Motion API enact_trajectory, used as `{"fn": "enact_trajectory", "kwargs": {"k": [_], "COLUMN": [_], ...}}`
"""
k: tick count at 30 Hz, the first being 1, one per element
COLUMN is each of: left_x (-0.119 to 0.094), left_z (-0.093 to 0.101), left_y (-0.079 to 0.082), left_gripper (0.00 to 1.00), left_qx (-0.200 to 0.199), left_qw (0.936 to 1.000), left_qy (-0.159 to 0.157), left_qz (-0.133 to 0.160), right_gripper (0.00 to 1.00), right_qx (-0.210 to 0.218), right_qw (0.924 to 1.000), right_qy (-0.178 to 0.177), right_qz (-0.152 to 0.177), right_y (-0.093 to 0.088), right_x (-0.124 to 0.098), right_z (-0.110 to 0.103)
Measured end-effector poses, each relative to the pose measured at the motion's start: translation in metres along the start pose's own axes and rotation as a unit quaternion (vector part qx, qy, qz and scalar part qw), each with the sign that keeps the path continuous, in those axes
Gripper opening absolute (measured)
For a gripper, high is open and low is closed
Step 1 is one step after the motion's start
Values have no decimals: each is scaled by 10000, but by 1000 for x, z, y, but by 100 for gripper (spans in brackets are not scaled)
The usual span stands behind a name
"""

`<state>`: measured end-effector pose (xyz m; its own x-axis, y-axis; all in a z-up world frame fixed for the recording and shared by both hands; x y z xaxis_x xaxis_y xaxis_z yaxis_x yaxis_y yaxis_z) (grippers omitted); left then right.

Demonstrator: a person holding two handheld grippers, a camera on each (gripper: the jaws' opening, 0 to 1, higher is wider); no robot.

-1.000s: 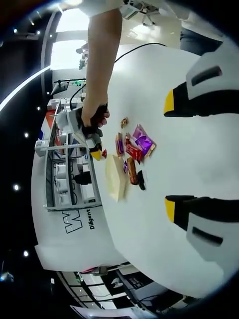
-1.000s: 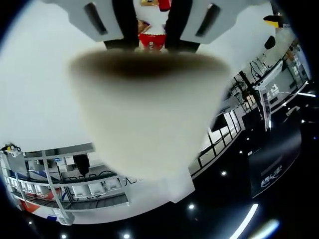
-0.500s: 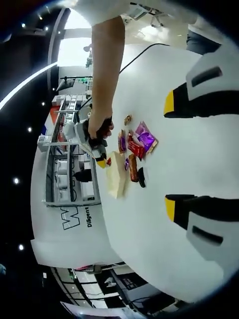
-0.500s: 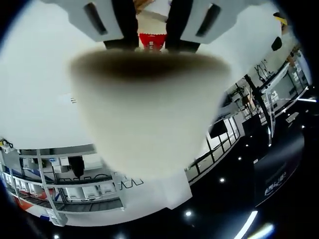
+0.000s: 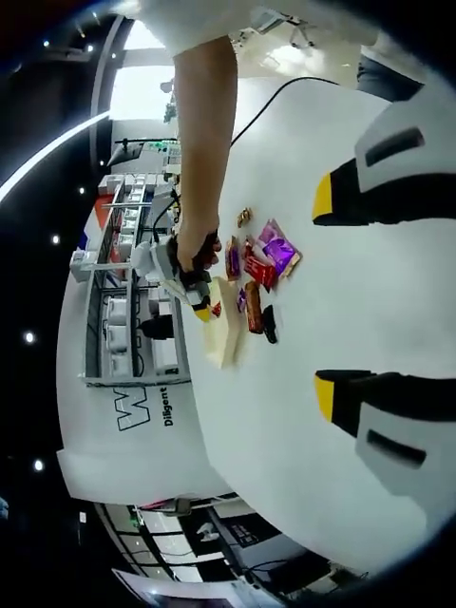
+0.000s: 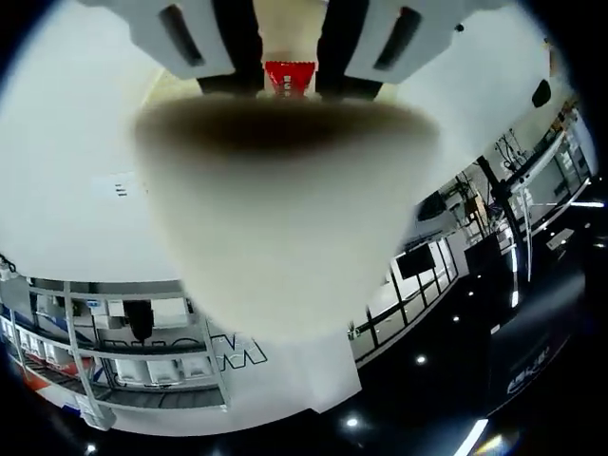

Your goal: Place the target food into the container with the food tongs after gripping and lifting it, then release it inside without dropping or visibly crushing the food.

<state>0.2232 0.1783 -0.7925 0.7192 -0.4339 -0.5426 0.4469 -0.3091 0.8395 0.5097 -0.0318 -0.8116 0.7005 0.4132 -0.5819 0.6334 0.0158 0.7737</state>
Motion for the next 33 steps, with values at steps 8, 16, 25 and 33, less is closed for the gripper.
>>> {"fn": "enact_trajectory", "kwargs": {"k": [8,16,25,33], "left_x": [2,2,-3,-4], "left_z": [-1,3,10,16], "left_y": [0,4,10,14], "left_gripper": [60,60,60,60], "left_qx": [-68,-69,-45,-57], "left_qw": [10000,10000,9999,9997], "left_qy": [-29,-51,-84,-143], "left_qz": [-9,-4,86,168], "right_gripper": [15,18,17,17], "right_qx": [-2,19,38,41], "right_qw": [10000,9999,9999,9999], "right_qy": [-20,-41,-49,62], "right_qz": [-19,133,135,116], "right_y": [0,5,1,-7], "right_x": [4,-3,-20,-41], "right_z": [3,9,14,11]}}
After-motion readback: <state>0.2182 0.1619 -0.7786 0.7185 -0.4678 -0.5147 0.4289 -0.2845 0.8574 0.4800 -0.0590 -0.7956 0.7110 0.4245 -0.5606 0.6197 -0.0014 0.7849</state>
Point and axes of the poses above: the point that each gripper's makers call its tool centre point, and the gripper's own axes: x roughly forward along the fingers, z roughly to its right, y roughly out of its top, the point moved 6 cm from there along -x, roughly backward along the fingers, and after that the axes turned 13 degrees about -z, right-handed, at the moved point
